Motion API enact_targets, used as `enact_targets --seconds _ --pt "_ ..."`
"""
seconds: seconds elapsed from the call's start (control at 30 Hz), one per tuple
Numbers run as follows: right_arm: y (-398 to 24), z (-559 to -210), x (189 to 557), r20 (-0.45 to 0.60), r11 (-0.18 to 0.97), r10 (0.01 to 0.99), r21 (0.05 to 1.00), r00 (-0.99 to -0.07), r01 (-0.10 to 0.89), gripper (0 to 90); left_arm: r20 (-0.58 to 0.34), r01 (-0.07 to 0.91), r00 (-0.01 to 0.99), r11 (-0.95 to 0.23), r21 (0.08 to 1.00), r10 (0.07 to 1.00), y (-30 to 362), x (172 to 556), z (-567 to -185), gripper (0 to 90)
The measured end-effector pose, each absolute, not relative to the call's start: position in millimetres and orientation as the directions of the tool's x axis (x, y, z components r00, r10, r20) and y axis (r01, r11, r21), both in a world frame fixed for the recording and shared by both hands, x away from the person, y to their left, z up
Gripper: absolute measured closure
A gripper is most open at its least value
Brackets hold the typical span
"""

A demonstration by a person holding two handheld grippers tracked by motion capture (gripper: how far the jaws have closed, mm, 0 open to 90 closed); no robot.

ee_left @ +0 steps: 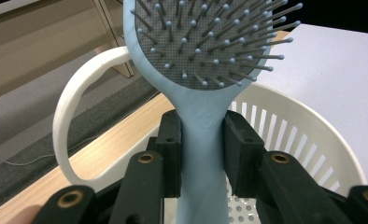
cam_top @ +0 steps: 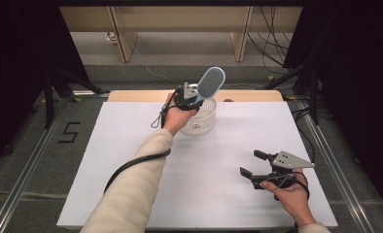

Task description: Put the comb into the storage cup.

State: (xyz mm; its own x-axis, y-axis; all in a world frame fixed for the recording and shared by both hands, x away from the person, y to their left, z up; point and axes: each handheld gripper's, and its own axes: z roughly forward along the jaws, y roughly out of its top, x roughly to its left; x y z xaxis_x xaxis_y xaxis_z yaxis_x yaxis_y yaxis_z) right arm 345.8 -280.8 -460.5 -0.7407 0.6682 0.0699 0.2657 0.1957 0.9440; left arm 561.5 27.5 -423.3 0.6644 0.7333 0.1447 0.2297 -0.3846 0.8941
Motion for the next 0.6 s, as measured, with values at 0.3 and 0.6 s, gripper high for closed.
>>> enact_targets --seconds 0.3,0.6 --pt "-280.8 -460.3 345.7 0.068 0.198 0.669 0.944 -0.741 0.265 14.4 0.146 0.240 0.670 -0.398 0.885 0.728 27.8 562.0 -425.3 69.6" --pt "-280.6 -460.4 345.6 0.067 0.199 0.668 0.944 -0.741 0.265 14.4 0.099 0.298 0.681 -0.397 0.868 0.726 29.0 562.9 -425.5 62.7"
